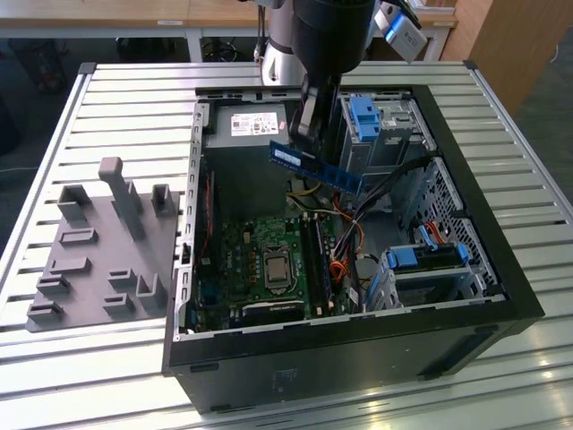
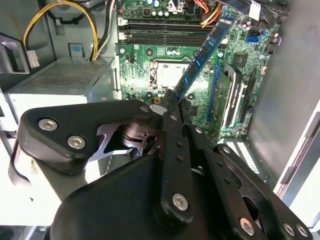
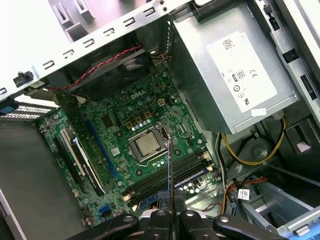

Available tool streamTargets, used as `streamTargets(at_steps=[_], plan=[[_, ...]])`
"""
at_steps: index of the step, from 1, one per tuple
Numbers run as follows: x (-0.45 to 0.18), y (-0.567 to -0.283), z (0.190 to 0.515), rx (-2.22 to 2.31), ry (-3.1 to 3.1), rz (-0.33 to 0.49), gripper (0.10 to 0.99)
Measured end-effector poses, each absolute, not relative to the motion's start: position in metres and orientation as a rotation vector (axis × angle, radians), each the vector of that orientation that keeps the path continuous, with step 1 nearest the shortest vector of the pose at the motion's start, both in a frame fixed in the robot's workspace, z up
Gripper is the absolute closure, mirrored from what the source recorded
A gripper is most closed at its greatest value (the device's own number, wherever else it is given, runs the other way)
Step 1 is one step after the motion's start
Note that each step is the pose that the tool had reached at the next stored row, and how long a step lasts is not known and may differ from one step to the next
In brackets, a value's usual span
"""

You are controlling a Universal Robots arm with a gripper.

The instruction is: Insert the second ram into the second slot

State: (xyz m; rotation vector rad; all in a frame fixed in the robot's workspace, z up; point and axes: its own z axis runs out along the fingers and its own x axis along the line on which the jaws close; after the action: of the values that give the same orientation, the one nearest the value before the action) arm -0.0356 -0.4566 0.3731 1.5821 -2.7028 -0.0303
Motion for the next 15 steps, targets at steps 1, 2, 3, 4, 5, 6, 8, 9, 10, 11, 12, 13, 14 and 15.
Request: streamTargets(at_steps=[1, 2, 3, 4, 5, 6, 8, 9, 10, 11, 12, 13, 14, 15], plan=[[-0.0356, -0.4566, 0.3732, 1.571, -2.709, -0.030, 0.949], [-0.0356, -0.4566, 0.3732, 1.560, -2.716, -0.030, 0.949], [-0.0356, -0.4566, 0.3732, 1.548, -2.722, -0.030, 0.949], [-0.0356, -0.4566, 0.3731, 1.537, -2.729, -0.030, 0.949], [-0.0356, -0.4566, 0.3732, 1.526, -2.735, -0.030, 0.949], [-0.0356, -0.4566, 0.3731, 1.514, -2.742, -0.030, 0.949], [-0.0356, -0.4566, 0.3732, 1.491, -2.754, -0.030, 0.949], [-0.0356, -0.4566, 0.3731, 1.480, -2.760, -0.030, 0.949], [-0.0356, -0.4566, 0.3731, 1.469, -2.766, -0.030, 0.949], [-0.0356, -0.4566, 0.3731, 1.458, -2.772, -0.029, 0.949], [-0.0356, -0.4566, 0.3732, 1.447, -2.778, -0.029, 0.949], [-0.0356, -0.4566, 0.3731, 1.435, -2.784, -0.029, 0.949], [-0.0356, -0.4566, 0.3732, 1.423, -2.790, -0.029, 0.949], [-0.0356, -0.4566, 0.3731, 1.412, -2.796, -0.029, 0.949]])
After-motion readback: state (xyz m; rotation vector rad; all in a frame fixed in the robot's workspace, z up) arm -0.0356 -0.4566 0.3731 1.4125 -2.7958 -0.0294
